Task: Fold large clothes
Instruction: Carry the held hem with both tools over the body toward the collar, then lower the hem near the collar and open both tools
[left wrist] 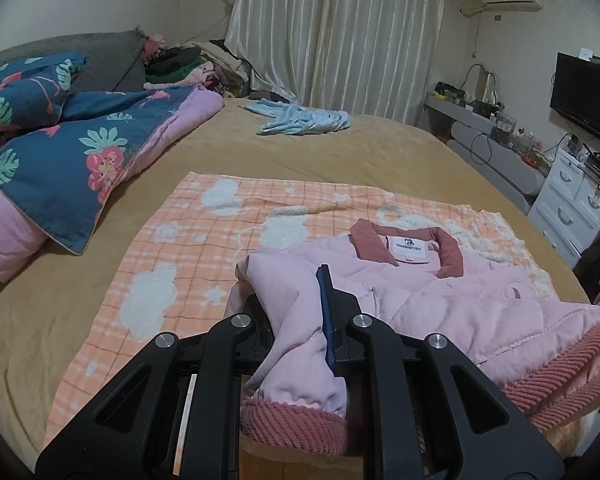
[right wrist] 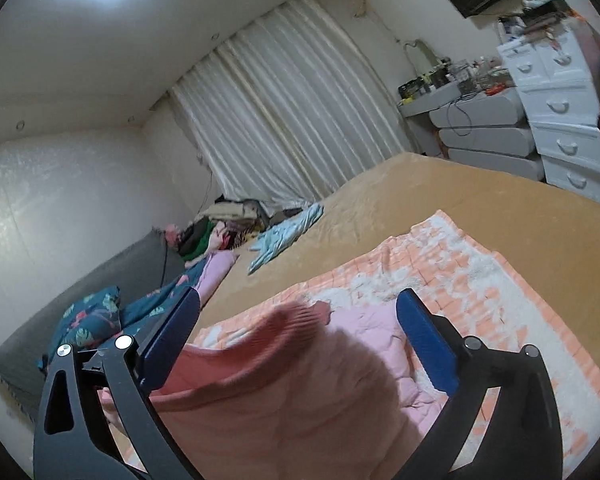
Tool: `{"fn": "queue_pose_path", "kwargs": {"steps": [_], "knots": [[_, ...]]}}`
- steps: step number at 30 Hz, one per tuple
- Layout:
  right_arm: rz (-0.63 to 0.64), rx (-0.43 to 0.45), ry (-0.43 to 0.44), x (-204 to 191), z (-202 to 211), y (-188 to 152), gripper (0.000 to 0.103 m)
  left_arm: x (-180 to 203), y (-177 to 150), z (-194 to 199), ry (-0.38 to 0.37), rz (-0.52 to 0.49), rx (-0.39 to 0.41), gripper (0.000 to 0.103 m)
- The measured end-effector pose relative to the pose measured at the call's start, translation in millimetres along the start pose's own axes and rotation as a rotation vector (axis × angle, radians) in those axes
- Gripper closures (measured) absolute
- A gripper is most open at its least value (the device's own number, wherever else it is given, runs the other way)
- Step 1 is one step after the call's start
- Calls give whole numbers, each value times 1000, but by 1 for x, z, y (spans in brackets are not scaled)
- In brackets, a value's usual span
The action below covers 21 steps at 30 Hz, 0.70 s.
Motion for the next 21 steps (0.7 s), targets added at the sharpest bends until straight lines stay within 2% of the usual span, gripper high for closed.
{"fn": "queue_pose_path", "kwargs": {"steps": [5, 9, 12, 16, 19, 21], "knots": [[-69, 73, 15, 28, 36, -26, 4, 4, 2, -7, 1, -8, -11, 94], [11, 90, 20, 22, 62, -33, 4, 9, 4, -15, 11, -17, -20, 93], [80, 93, 72, 13, 78, -39, 4, 10, 7, -23, 16, -7, -35, 93], [101, 56, 198, 8, 86, -49, 4, 6, 8, -31, 18, 22, -55, 93], [176, -29, 195, 0, 73, -60, 4, 7, 9, -35, 27, 14, -60, 93], [242, -126, 189, -8, 50, -69, 4, 8, 9, -38, 35, 13, -67, 93]]}}
Point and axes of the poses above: each gripper's, at about its wrist camera, not at the fingertips, and z roughly against the way its jaws point, x to its right, y to its top, the point moved 2 cm from there along -z, roughly the way its jaws point, and after that the axes turned 7 degrees about z, right-handed, at the moved point
